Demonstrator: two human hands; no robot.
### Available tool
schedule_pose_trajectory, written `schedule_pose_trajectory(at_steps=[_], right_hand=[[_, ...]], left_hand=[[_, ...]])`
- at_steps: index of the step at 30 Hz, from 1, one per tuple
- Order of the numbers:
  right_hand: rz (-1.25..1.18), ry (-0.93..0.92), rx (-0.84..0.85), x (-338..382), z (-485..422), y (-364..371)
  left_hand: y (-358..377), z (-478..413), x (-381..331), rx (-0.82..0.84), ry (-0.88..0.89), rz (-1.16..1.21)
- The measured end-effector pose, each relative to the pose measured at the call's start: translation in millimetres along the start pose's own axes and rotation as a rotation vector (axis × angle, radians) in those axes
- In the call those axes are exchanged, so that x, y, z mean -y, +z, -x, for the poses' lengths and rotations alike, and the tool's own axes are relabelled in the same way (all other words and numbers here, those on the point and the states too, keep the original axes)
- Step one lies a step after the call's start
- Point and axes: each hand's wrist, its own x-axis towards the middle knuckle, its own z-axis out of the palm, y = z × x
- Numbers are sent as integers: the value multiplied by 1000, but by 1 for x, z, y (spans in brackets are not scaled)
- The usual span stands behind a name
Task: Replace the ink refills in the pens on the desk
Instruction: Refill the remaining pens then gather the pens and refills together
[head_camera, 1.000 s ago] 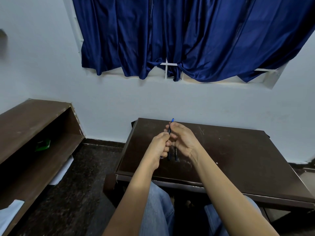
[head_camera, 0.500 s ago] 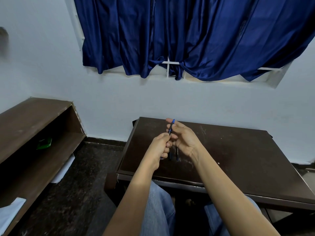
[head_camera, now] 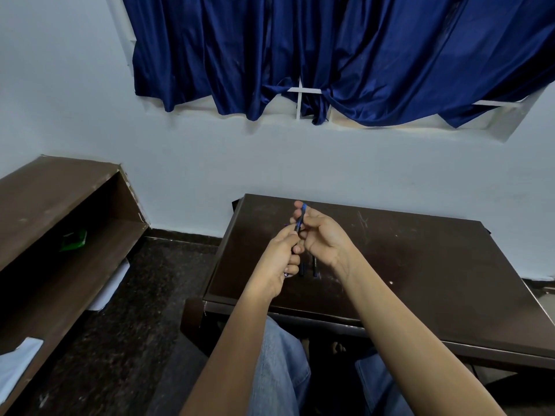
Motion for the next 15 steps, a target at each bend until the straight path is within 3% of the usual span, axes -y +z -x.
schedule_pose_trajectory(at_steps=[3,10,12,15], right_hand=[[-145,16,-32,4,-15,-7],[-143,-10,-206,7,-56,-35],[54,-18,-360,-3,-69,-46],[622,4,-543,-35,-87,-69]], left_hand=[[-7,-5,6,27,-26,11],[-29,-28,30,-25,-78,9],[-35,-36,38,-55,-96,11],[-43,-51,50,-105,-129,0]])
